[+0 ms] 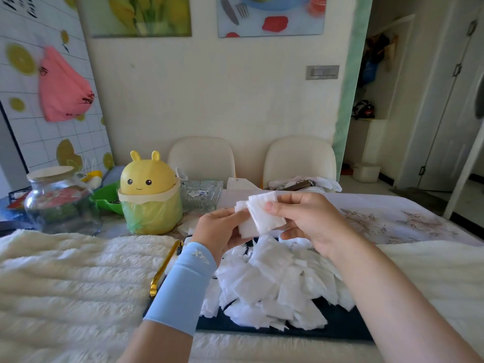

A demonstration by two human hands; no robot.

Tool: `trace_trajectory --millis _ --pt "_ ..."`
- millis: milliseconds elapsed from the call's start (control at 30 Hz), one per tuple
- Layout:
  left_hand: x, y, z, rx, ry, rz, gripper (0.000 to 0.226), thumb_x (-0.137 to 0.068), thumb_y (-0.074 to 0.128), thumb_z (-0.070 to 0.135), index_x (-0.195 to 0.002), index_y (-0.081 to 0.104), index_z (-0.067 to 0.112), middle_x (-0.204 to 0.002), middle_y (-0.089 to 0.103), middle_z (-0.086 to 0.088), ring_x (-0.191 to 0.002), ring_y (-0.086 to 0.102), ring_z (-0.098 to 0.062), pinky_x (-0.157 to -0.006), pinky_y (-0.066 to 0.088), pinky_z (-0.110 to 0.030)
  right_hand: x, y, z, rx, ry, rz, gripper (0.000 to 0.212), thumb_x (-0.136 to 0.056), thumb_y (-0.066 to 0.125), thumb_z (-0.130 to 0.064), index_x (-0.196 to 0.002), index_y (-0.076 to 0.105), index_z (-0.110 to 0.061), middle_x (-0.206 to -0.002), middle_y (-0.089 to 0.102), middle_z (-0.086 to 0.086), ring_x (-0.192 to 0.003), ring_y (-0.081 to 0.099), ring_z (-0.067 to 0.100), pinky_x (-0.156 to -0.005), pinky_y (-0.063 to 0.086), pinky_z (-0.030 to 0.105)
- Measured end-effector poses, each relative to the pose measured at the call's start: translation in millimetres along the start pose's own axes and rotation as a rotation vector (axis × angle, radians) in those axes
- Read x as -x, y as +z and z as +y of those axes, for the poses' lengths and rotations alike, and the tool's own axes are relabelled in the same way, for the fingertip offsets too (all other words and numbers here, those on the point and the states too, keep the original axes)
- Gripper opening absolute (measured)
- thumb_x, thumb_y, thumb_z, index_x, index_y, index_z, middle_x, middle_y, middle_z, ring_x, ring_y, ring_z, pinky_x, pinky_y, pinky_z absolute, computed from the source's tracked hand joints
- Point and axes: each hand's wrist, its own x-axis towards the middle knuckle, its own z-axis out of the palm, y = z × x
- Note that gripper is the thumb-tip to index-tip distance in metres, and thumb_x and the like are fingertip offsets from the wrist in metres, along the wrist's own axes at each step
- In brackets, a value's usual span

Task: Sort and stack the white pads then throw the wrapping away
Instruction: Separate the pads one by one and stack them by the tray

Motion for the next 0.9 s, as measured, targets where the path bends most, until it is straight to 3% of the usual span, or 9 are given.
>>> trace_trajectory --millis 133,233,333,433,567,633,700,800,900 --pt "1.4 8.1 -1.4 0.037 -0.002 -0.111 0.017 -0.096 0.057 0.006 -0.104 0.071 0.0 -0.103 0.073 -0.021 -0.083 0.073 -0.025 -0.066 0.061 -0.029 0.0 8.4 3.2 0.09 -0.057 0.079 0.013 -0.081 0.084 -0.021 -0.091 0.079 -0.016 -0.073 0.074 -0.006 -0.054 0.06 0.0 -0.05 0.043 0.016" --pt "3.2 11.7 -0.9 0.064 -0.009 -0.17 0.022 -0.098 0.055 0.012 -0.107 0.071 0.0 -0.104 0.074 -0.02 -0.088 0.072 -0.026 -0.081 0.061 -0.035 -4.2 10.2 10.4 0.202 -0.08 0.18 0.018 -0.074 0.088 -0.03 -0.086 0.08 -0.02 -0.081 0.078 -0.004 -0.072 0.07 0.009 -0.076 0.059 0.034" --pt "2.8 11.1 0.9 0.087 -0.035 -0.187 0.031 -0.098 0.055 0.025 -0.112 0.069 0.0 -0.103 0.074 -0.019 -0.091 0.072 -0.027 -0.085 0.059 -0.039 -5.8 8.1 11.0 0.225 -0.075 0.199 0.015 -0.073 0.088 -0.031 -0.083 0.08 -0.023 -0.08 0.078 -0.007 -0.083 0.075 0.016 -0.089 0.059 0.043" --pt "4.4 8.3 3.7 0.038 -0.02 -0.249 0.045 -0.085 0.067 0.035 -0.112 0.07 -0.001 -0.105 0.073 -0.019 -0.095 0.07 -0.028 -0.086 0.059 -0.038 -5.7 9.6 10.9 0.23 -0.079 0.21 0.014 -0.075 0.086 -0.033 -0.082 0.079 -0.024 -0.078 0.077 -0.01 -0.081 0.074 0.012 -0.087 0.059 0.039" --pt "3.4 6.9 3.2 -0.022 0.021 -0.233 0.026 -0.086 0.068 0.001 -0.111 0.068 -0.005 -0.107 0.072 -0.022 -0.096 0.07 -0.03 -0.085 0.059 -0.035 -4.3 9.7 7.1 0.11 -0.042 0.191 0.025 -0.079 0.085 -0.027 -0.1 0.071 -0.022 -0.088 0.073 -0.004 -0.072 0.068 0.011 -0.066 0.053 0.025" --pt "2.8 4.8 3.1 -0.034 0.007 -0.236 0.026 -0.087 0.065 -0.004 -0.113 0.067 -0.006 -0.11 0.072 -0.023 -0.101 0.07 -0.033 -0.087 0.058 -0.037 -2.7 8.1 5.4 0.031 0.003 0.158 0.035 -0.08 0.085 -0.023 -0.11 0.067 -0.023 -0.092 0.072 0.0 -0.061 0.062 0.006 -0.055 0.046 0.018" --pt "2.9 2.5 3.4 -0.063 -0.001 -0.249 0.025 -0.088 0.065 -0.004 -0.112 0.068 -0.004 -0.108 0.072 -0.022 -0.101 0.07 -0.032 -0.084 0.06 -0.034 -2.2 7.5 7.4 0.018 0.016 0.14 0.041 -0.078 0.086 -0.022 -0.114 0.066 -0.022 -0.089 0.072 0.0 -0.058 0.062 0.004 -0.055 0.047 0.016" --pt "2.2 -0.6 1.1 -0.141 0.025 -0.147 0.019 -0.086 0.067 -0.006 -0.105 0.071 -0.001 -0.103 0.074 -0.02 -0.089 0.073 -0.028 -0.071 0.061 -0.027 -3.5 5.3 13.7 0.378 -0.111 0.224 0.042 -0.078 0.085 -0.032 -0.112 0.061 -0.027 -0.09 0.07 -0.009 -0.079 0.066 0.007 -0.074 0.051 0.026" --pt "-4.2 -6.9 -1.2 -0.157 0.056 0.0 0.017 -0.083 0.07 -0.007 -0.099 0.071 -0.001 -0.102 0.073 -0.022 -0.09 0.074 -0.033 -0.074 0.062 -0.032 5.8 0.3 2.5 0.871 -0.255 0.153 0.021 -0.077 0.08 -0.046 -0.086 0.068 -0.03 -0.083 0.067 -0.014 -0.082 0.063 0.007 -0.073 0.05 0.028"
